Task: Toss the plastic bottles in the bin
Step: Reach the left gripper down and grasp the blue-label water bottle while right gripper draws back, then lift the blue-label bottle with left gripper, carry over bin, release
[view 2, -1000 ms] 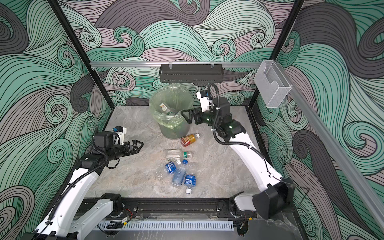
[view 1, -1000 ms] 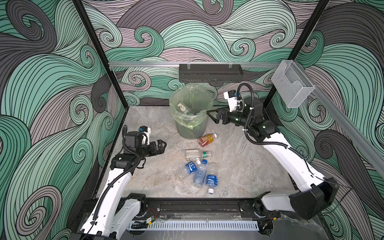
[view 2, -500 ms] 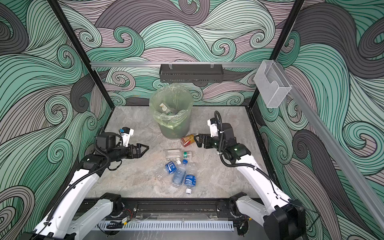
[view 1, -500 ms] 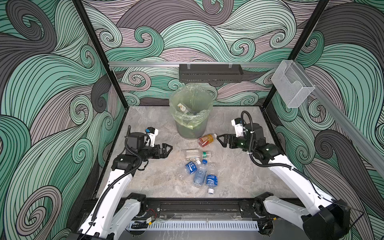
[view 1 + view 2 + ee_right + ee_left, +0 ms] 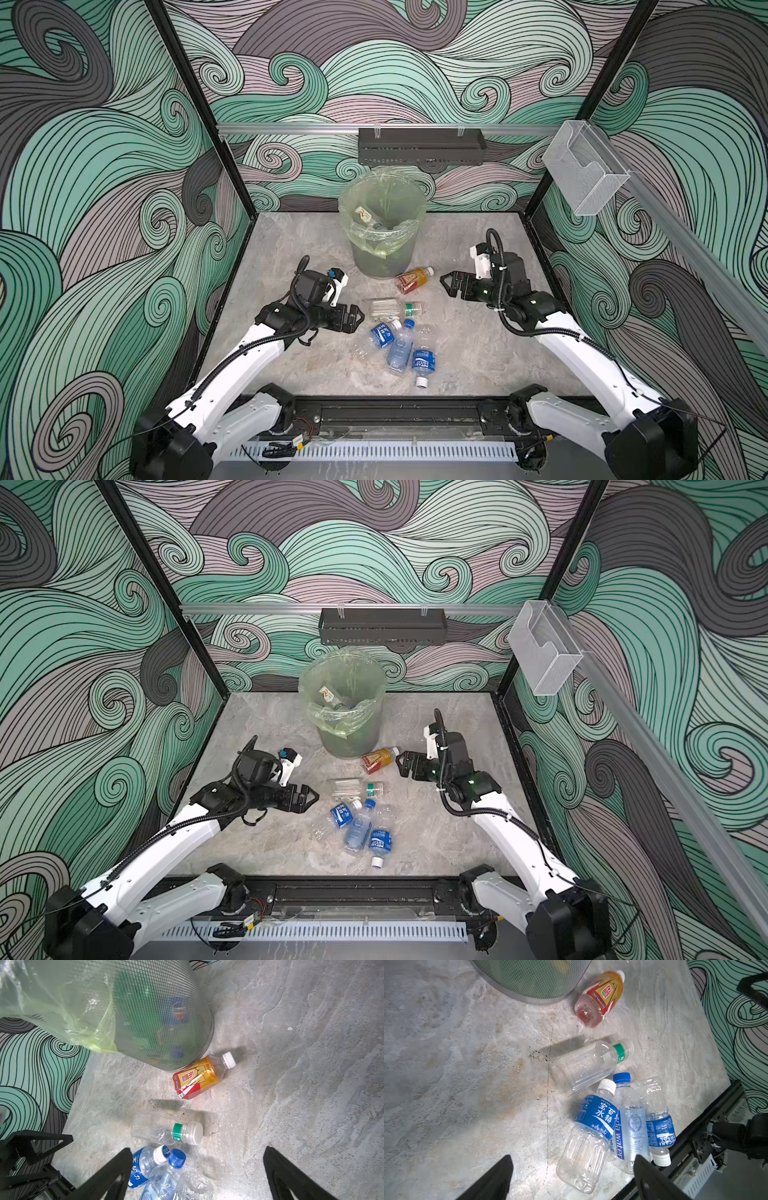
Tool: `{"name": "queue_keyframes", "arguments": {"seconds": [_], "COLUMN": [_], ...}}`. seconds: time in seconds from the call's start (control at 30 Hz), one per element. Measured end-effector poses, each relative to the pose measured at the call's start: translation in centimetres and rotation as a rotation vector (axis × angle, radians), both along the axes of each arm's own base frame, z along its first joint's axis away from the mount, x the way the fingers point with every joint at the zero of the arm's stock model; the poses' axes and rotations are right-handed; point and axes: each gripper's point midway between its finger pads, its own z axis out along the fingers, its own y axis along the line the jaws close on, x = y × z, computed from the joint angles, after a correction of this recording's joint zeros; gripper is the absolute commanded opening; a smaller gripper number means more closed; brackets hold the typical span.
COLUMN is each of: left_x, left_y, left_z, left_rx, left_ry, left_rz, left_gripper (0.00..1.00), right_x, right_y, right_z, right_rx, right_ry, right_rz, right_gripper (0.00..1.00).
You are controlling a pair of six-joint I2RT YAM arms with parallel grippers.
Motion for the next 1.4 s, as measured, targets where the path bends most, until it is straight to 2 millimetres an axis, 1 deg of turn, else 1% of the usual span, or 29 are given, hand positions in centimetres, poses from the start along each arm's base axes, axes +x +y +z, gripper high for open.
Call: {"name": "queue_keyframes", "arguments": {"seconds": [0.13,0.4,0.6,0.77,0.97,1.1,1.13,1.2,1.27,1.33,1.4], "left_x": [-0.3,-1.1,-1.7,-1.9,-2.4,-2.5,-2.7,-2.6,-2.4,-2.3,-2.2], "left_y": [-1.1,-3.0,-4.3,-4.6,-5.0,-5.5,-5.5,-5.7,-5.9,-5.9,-6.0], "left_z": [-1.5,-5.0,-7.1,-8.4,-10.3,-11.9,-12.3,-12.4,-12.5,-12.6,-12.6], "left_rx": [0.018,0.081,0.118,0.136,0.155,0.171,0.177,0.170,0.167,0.165,0.163], "left_ry": [0.033,0.133,0.177,0.198,0.234,0.259,0.267,0.257,0.247,0.245,0.241], "left_rz": [-0.027,-0.077,-0.121,-0.137,-0.156,-0.170,-0.175,-0.176,-0.175,-0.174,-0.174], "left_gripper": [0.93,0.92,0.90,0.85,0.79,0.79,0.77,0.74,0.67,0.61,0.59], "right_x": [0.1,-0.3,-0.4,-0.5,-0.4,-0.5,-0.6,-0.7,-0.8,-0.8,-0.8], "right_y": [-0.4,-1.4,-1.8,-2.1,-2.1,-2.2,-2.2,-2.4,-2.5,-2.6,-2.7], "right_z": [-0.4,-2.3,-2.8,-3.2,-3.3,-3.4,-3.4,-3.5,-3.5,-3.4,-3.3], "right_rx": [-0.007,-0.026,-0.029,-0.032,-0.030,-0.031,-0.030,-0.031,-0.034,-0.035,-0.034], "right_ry": [0.008,0.049,0.061,0.069,0.070,0.072,0.071,0.071,0.071,0.067,0.063], "right_rz": [-0.021,-0.054,-0.066,-0.075,-0.077,-0.080,-0.082,-0.086,-0.092,-0.095,-0.096], "right_gripper": [0.99,0.99,0.99,0.99,0.99,0.99,0.99,0.99,0.99,0.99,0.99]}}
